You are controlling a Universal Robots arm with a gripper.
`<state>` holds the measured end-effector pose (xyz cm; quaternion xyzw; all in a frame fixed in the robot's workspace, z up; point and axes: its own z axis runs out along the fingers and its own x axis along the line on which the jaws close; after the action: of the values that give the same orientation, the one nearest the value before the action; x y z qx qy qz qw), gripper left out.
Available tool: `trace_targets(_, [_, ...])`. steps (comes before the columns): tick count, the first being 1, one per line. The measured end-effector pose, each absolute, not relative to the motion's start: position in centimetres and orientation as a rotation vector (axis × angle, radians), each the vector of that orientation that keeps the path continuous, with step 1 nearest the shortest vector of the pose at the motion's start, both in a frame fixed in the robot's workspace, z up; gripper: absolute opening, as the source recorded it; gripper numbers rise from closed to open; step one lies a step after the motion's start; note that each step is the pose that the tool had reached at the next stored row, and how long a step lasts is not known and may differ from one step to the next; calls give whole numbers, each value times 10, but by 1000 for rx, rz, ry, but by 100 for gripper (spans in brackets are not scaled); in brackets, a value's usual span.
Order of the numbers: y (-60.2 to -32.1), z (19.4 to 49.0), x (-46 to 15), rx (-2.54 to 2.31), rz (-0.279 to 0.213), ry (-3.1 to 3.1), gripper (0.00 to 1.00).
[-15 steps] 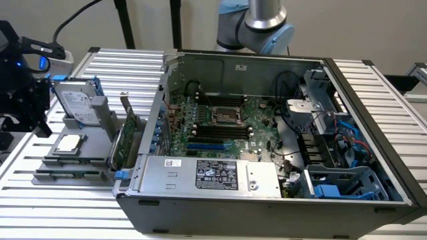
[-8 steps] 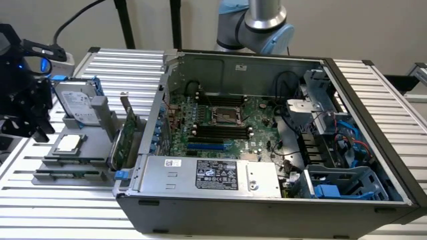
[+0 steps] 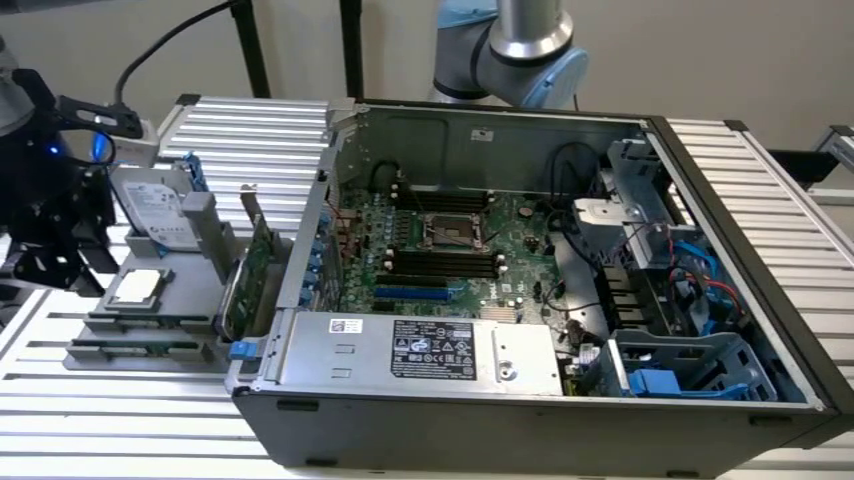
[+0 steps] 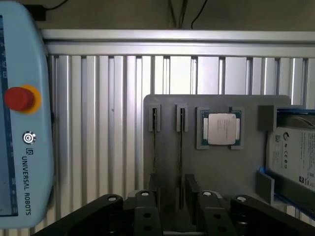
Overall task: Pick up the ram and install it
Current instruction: 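Pick up the ram and move it above insertion slot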
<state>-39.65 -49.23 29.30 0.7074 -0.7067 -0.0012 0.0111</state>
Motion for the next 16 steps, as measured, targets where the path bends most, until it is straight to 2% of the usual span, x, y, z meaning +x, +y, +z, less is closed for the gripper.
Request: trace_targets(16, [-502, 264, -393, 2207, -4, -2204, 100])
